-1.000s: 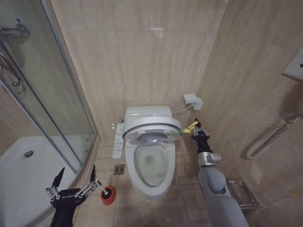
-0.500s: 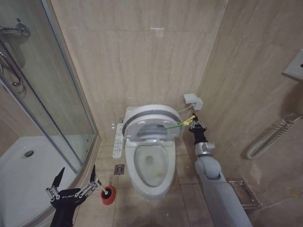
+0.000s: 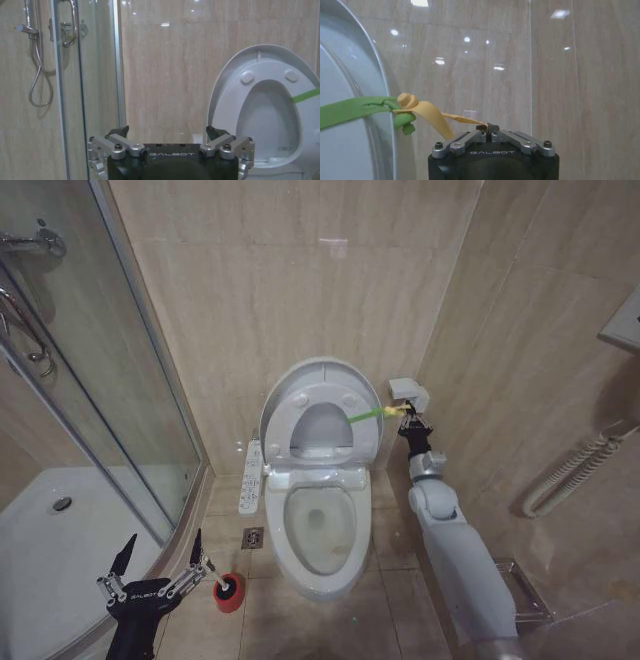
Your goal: Open the toilet lid, clean the toilet bowl with a toilet brush, close the toilet lid, and flush.
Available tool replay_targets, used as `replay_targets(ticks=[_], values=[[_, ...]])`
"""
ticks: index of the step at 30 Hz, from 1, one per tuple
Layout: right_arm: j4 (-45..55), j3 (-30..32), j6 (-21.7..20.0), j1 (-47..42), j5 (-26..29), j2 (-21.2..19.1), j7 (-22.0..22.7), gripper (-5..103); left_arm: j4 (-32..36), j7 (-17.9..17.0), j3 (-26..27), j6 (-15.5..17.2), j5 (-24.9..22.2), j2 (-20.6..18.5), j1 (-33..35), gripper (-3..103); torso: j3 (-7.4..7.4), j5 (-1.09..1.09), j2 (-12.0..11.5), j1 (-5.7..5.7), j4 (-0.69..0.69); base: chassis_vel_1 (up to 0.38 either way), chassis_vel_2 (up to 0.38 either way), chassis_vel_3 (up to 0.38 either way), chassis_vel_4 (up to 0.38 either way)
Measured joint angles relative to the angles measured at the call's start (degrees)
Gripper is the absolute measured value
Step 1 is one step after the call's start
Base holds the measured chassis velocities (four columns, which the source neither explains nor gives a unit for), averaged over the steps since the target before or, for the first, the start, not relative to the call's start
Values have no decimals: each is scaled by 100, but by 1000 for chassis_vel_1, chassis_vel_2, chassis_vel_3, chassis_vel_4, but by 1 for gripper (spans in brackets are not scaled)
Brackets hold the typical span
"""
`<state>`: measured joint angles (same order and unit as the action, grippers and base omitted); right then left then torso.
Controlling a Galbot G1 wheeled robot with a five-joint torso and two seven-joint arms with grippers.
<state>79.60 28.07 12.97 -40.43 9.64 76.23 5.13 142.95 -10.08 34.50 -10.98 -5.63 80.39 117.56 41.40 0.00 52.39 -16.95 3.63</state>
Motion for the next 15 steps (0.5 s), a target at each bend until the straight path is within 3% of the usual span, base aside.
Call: replay_targets(ticks=[15], values=[[-647, -337, -49, 671, -4, 182, 62, 1, 0, 0, 0, 0, 0, 0, 0, 100, 0, 0, 0, 0, 5, 0, 0, 0, 0]])
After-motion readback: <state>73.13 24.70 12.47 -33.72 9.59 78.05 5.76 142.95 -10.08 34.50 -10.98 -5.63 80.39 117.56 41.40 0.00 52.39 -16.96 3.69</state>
